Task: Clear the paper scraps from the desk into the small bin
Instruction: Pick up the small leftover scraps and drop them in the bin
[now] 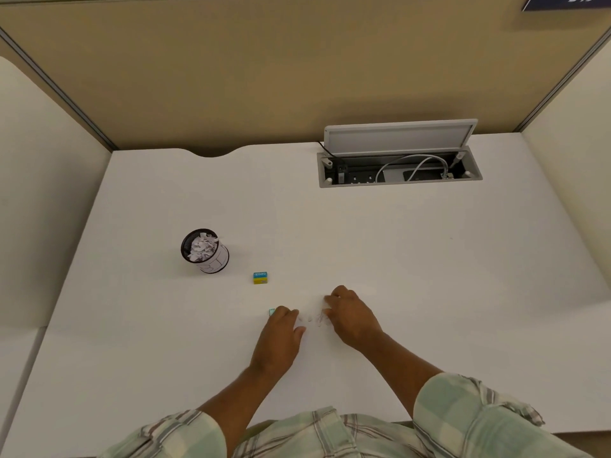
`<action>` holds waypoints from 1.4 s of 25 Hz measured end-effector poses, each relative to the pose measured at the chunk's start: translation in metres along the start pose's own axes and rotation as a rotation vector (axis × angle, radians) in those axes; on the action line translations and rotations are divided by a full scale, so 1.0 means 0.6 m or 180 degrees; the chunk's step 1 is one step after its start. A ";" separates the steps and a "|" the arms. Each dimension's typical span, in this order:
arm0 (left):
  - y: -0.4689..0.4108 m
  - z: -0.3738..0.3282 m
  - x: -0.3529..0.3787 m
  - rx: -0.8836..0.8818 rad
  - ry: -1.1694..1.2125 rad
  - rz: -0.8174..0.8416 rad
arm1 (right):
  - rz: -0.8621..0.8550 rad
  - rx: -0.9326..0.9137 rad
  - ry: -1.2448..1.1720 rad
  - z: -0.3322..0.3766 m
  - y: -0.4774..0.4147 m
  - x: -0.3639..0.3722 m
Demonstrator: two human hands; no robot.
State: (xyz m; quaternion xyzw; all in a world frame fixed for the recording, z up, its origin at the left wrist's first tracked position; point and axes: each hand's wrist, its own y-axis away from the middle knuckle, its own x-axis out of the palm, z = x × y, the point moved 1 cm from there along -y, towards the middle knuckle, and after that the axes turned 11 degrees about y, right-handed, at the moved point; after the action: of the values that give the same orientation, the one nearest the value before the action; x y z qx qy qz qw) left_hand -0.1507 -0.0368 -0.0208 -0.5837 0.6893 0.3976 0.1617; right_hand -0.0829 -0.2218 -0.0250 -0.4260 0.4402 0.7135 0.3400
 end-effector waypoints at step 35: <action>-0.046 -0.034 0.014 -0.0370 0.0731 0.0022 | 0.0324 0.1747 -0.2351 -0.028 0.013 -0.001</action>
State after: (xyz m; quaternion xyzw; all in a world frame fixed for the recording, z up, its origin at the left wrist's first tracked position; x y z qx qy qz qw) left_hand -0.1221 -0.0574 -0.0237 -0.6314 0.6810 0.3680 0.0461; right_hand -0.0841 -0.2402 -0.0263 -0.0154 0.4825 0.6903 0.5389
